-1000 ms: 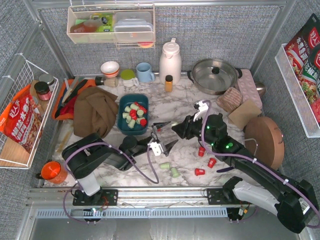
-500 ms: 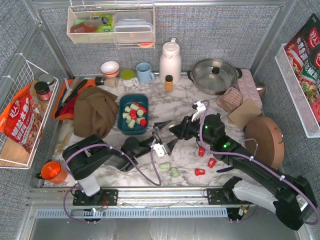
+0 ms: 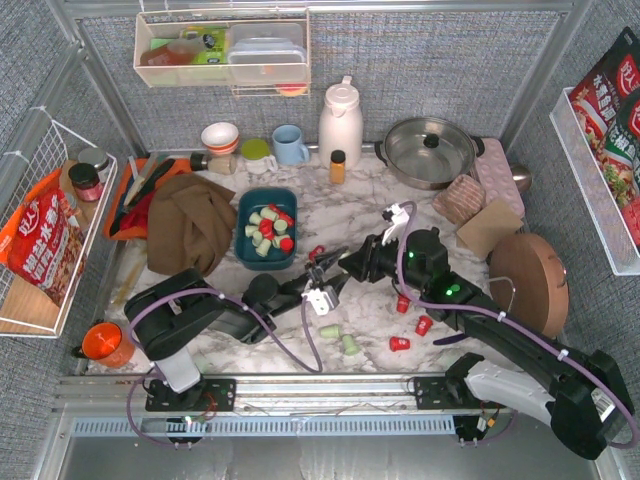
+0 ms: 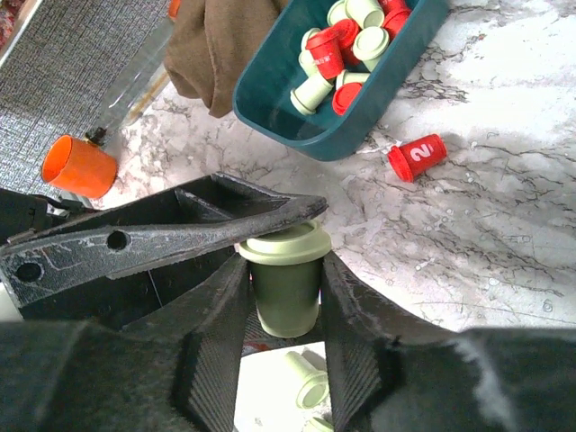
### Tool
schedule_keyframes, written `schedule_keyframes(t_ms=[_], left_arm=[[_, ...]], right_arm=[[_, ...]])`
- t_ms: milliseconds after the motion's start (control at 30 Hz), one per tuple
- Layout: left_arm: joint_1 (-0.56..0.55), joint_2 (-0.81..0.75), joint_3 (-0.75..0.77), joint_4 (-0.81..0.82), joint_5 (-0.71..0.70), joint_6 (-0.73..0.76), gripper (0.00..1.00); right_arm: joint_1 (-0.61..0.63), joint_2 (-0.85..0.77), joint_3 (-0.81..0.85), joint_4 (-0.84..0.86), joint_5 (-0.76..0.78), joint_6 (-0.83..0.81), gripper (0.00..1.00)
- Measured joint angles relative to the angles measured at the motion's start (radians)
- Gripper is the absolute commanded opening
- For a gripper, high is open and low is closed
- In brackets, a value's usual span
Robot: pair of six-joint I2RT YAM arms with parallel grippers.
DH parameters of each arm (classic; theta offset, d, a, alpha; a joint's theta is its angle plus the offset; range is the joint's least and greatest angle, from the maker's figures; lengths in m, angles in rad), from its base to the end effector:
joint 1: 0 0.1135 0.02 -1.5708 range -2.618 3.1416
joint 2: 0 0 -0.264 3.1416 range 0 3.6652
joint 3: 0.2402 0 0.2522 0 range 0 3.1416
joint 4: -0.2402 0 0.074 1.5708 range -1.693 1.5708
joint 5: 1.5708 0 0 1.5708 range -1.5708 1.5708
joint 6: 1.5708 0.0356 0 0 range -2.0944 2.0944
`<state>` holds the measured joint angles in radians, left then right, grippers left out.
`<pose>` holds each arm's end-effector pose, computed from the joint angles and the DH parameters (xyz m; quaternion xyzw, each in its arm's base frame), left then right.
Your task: Mix the coffee capsules in the storage basket
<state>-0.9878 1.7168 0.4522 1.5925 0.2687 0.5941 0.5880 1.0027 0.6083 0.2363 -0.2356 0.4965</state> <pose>0.1529 -0.2490 0.1941 0.4868 0.3283 -0.2341 0.7749 0.1904 0.1370 0.2802 -0.1107 0.7512 0.4092 0.5060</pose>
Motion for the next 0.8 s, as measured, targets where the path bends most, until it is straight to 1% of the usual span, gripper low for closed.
schedule_keyframes(t_ms=[67,133,300,433,600,667,800], left_arm=[[-0.001,0.0,-0.001,0.0,-0.002,0.005,0.27],[-0.001,0.0,-0.002,0.0,-0.009,0.005,0.23],[0.002,0.002,-0.007,0.0,-0.094,-0.009,0.16],[0.056,-0.006,-0.027,0.0,-0.18,-0.074,0.11],[0.192,-0.119,-0.072,-0.031,-0.328,-0.264,0.1],[0.246,-0.177,-0.072,-0.105,-0.407,-0.347,0.11],[0.332,-0.253,-0.031,-0.322,-0.504,-0.497,0.22]], right_arm=[[0.0,-0.002,0.003,-0.008,0.001,0.002,0.5],[0.0,-0.01,0.009,-0.025,0.014,0.002,0.53],[-0.002,-0.061,0.044,-0.087,0.05,-0.023,0.55],[-0.005,-0.098,0.068,-0.153,0.087,-0.064,0.55],[-0.006,-0.106,0.088,-0.226,0.131,-0.117,0.55],[-0.006,-0.091,0.092,-0.243,0.136,-0.137,0.56],[-0.003,-0.007,0.122,-0.292,0.136,-0.161,0.56]])
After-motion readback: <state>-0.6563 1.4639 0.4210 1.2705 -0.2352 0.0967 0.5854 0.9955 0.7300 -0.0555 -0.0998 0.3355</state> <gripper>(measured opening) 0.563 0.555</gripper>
